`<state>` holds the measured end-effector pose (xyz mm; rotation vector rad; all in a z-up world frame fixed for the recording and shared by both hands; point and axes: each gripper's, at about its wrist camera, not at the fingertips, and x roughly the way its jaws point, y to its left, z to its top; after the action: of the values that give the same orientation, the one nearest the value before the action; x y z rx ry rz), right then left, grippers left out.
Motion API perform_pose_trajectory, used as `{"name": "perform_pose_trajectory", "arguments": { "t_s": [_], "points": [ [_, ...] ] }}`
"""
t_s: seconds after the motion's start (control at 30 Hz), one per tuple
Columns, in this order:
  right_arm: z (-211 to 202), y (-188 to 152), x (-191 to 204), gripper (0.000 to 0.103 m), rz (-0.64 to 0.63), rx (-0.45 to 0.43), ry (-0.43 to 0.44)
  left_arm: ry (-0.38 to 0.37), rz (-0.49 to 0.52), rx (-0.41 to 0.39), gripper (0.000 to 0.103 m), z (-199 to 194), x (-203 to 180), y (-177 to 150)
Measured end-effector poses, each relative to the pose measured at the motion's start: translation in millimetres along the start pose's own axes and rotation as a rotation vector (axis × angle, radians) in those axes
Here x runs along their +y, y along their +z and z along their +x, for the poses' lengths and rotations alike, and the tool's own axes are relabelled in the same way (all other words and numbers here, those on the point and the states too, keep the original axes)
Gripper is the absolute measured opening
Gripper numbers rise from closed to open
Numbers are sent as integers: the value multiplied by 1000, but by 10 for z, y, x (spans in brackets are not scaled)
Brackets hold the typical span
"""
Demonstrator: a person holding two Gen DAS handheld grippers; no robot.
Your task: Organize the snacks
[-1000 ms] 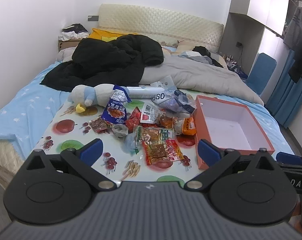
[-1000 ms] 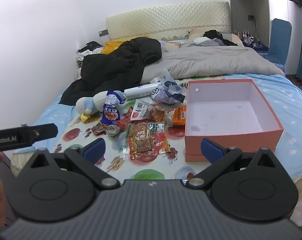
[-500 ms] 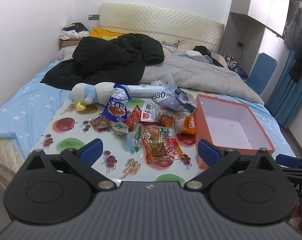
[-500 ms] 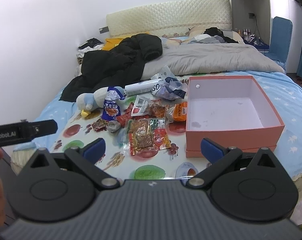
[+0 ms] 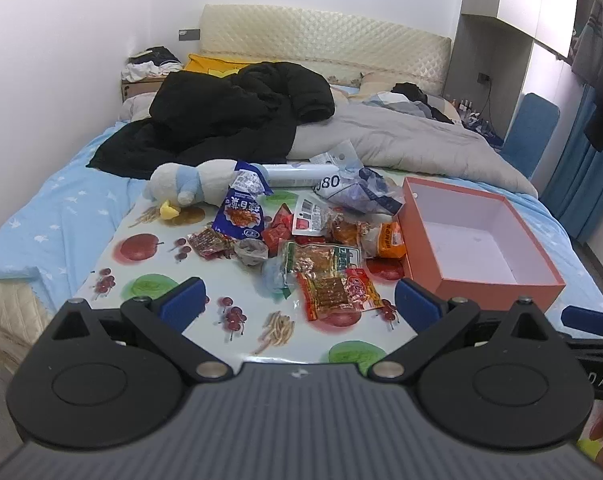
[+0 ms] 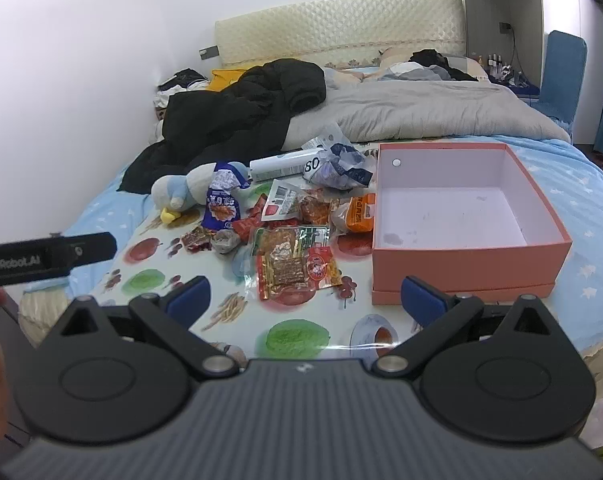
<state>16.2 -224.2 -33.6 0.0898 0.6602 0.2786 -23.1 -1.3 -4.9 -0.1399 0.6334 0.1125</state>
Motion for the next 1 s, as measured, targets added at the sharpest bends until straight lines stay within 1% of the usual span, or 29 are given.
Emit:
{"name": "perform_pose_trajectory", "arguments": {
  "t_s": [0.33,0.43,0.7,1.0],
  "points": [
    [54,-135,2,103,-25,3,-3,-8,-9,13,102,111,33,-176],
    [76,-159,8,103,-18,19,-3,-18,-7,19,102,125,21,-190],
    [66,-176,28,103,-27,12,-4,-26,-2,18,102,120,-13,-200],
    [94,-189,24,103,-28,25,-3,-30,-4,24,102,126,-45,-215]
  ]
}}
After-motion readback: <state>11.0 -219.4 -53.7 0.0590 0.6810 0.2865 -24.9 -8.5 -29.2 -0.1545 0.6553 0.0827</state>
